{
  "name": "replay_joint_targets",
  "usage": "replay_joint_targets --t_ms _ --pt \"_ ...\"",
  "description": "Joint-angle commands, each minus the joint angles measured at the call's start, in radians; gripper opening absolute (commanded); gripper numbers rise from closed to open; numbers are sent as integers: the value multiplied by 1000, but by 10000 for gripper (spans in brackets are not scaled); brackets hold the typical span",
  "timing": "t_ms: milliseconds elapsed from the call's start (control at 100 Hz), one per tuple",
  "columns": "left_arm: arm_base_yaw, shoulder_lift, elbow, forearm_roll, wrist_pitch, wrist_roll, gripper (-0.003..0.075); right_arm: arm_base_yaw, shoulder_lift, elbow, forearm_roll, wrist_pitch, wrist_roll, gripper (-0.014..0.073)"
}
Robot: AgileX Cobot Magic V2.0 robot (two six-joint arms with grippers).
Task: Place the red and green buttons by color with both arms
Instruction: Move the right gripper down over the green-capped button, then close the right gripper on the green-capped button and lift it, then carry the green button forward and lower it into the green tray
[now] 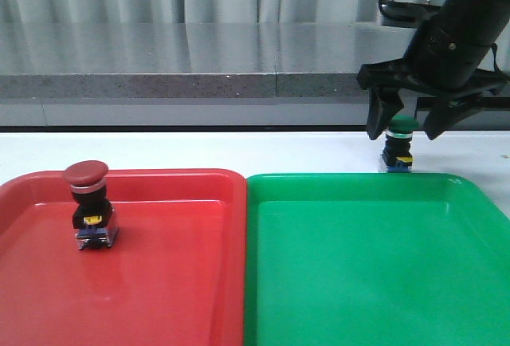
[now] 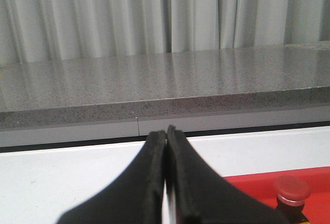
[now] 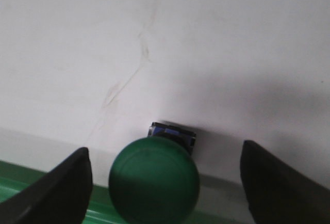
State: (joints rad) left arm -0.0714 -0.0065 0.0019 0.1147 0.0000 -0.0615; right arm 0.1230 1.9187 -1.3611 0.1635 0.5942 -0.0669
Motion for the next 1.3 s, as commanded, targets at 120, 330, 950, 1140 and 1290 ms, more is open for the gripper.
replay_joint_targets --t_ms 120,330,950,1140,1290 --pt "3 -31 41 -1 -73 -11 -19 -2 -42 -37 -3 -35 -11 447" --pt "3 -31 41 -1 -73 -11 -19 -2 -46 -69 -3 -1 -11 202" --pt "3 -31 41 -1 -73 -11 -19 85 -236 -86 -6 180 -11 203" --pt "3 -31 41 -1 -73 -11 -19 130 -304 -9 -6 167 -3 203" --pt "3 -31 41 -1 -73 -11 -19 153 -339 76 -8 138 17 203"
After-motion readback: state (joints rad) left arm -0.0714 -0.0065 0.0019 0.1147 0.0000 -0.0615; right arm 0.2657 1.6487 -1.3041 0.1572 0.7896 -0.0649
